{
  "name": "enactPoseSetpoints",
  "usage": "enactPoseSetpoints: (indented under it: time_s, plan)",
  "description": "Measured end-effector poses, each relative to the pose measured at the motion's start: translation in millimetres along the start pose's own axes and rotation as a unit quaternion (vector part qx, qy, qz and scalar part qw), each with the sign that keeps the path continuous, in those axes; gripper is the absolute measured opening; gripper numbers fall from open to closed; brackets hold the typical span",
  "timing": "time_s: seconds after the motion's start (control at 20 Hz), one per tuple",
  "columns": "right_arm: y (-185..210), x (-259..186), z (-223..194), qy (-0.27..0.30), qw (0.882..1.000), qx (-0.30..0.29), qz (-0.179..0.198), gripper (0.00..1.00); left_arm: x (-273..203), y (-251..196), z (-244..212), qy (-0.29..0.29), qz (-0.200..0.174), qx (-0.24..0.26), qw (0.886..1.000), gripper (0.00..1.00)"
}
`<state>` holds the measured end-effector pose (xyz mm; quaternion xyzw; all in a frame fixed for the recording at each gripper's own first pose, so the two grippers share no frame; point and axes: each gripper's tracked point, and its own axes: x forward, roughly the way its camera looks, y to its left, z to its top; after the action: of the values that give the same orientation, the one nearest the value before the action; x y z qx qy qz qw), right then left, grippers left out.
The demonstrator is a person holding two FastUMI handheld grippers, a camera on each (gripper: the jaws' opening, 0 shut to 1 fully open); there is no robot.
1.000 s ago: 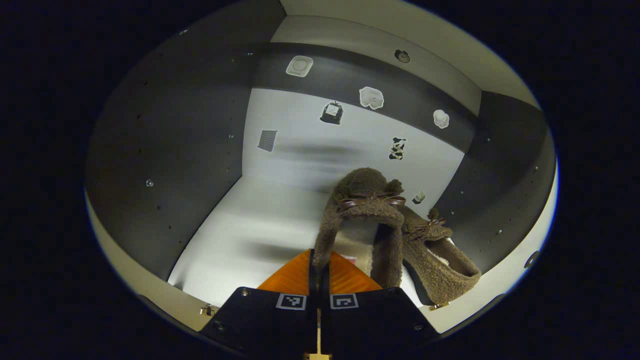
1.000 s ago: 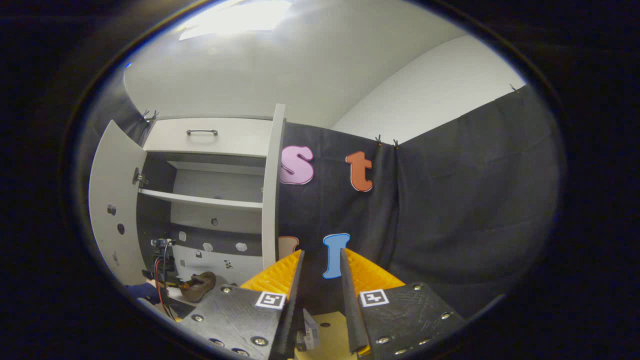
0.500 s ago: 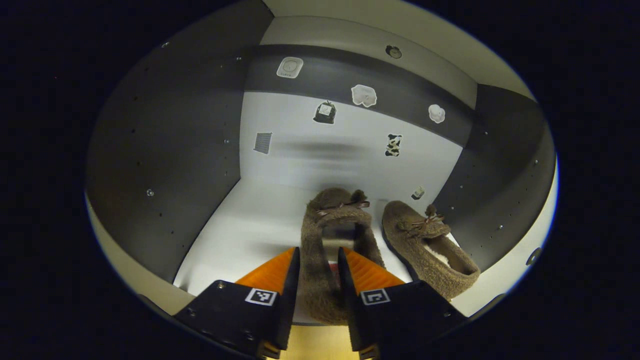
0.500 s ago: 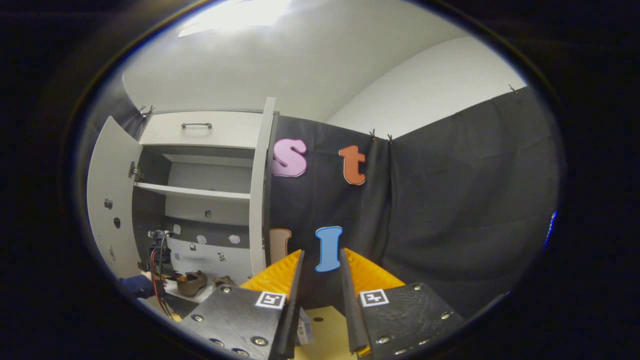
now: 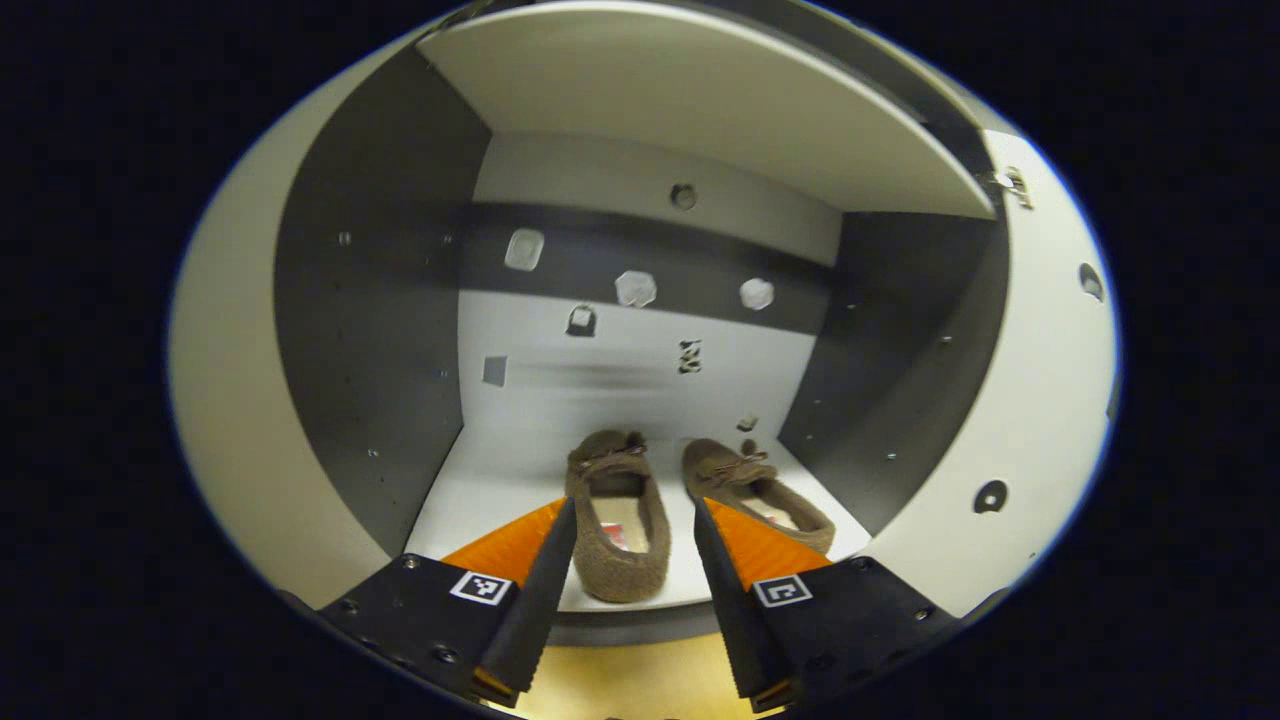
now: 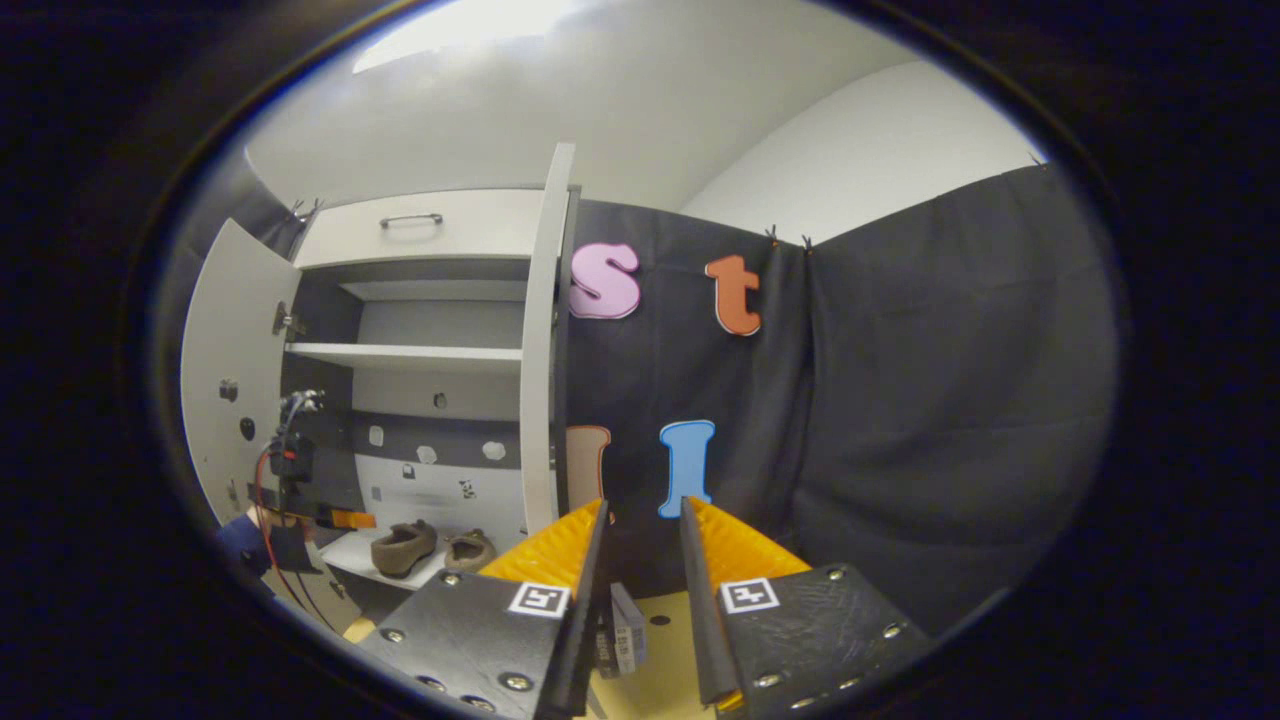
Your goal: Grab one shoe with the right hand and put it into the shoe cabinet, grab the other shoe with the left hand and put it into the shoe cabinet; then close the right door with the right hand and the left door with the left hand.
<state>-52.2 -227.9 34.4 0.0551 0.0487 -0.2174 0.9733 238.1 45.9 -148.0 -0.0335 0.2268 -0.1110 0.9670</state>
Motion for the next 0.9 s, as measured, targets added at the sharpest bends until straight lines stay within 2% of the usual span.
enactPoseSetpoints:
  time_s: [0.05,0.1,0.15,0.25,0.3,0.35,0.45,0.5,0.55,0.6,0.65,0.7,0.75,0.85,0.9]
  plan:
    - [3,4,-4,0.004,1.0,0.003,0.004,0.47,-15,-10,10,-0.013,-0.013,0.013,1.0,0.75]
    - [3,6,-8,0.007,1.0,0.004,0.004,0.49,-32,-19,21,-0.028,-0.023,0.024,0.999,0.84]
    - [3,8,-12,0.012,1.0,0.006,0.006,0.54,-49,-27,29,-0.041,-0.031,0.034,0.998,0.78]
    - [7,8,-18,0.023,0.999,0.016,0.018,0.59,-79,-44,46,-0.069,-0.046,0.046,0.996,0.83]
    - [9,7,-20,0.026,0.999,0.018,0.02,0.63,-94,-48,55,-0.081,-0.047,0.051,0.994,0.9]
    - [9,7,-19,0.024,0.999,0.014,0.022,0.6,-106,-50,61,-0.091,-0.046,0.057,0.993,0.92]
    - [12,9,-20,0.021,0.999,-0.008,0.027,0.67,-132,-53,72,-0.114,-0.041,0.065,0.99,0.96]
    - [14,8,-19,0.019,0.999,-0.023,0.031,0.59,-144,-56,77,-0.123,-0.04,0.065,0.989,0.96]
    - [18,8,-19,0.019,0.999,-0.034,0.037,0.59,-156,-58,81,-0.132,-0.04,0.064,0.988,0.99]
    - [24,8,-18,0.018,0.998,-0.036,0.047,0.63,-168,-59,85,-0.14,-0.04,0.062,0.987,0.96]
    - [32,9,-19,0.021,0.998,-0.03,0.06,0.63,-178,-59,87,-0.148,-0.037,0.063,0.986,0.93]
    - [40,9,-20,0.023,0.997,-0.019,0.076,0.6,-187,-57,89,-0.153,-0.032,0.065,0.986,0.96]
    - [49,8,-22,0.027,0.995,-0.007,0.092,0.63,-195,-54,90,-0.158,-0.025,0.067,0.985,0.96]
    - [65,5,-23,0.03,0.992,0.002,0.125,0.6,-210,-51,92,-0.168,-0.018,0.069,0.983,0.96]
    - [75,5,-23,0.029,0.99,0.002,0.141,0.6,-217,-49,93,-0.172,-0.014,0.067,0.983,0.92]
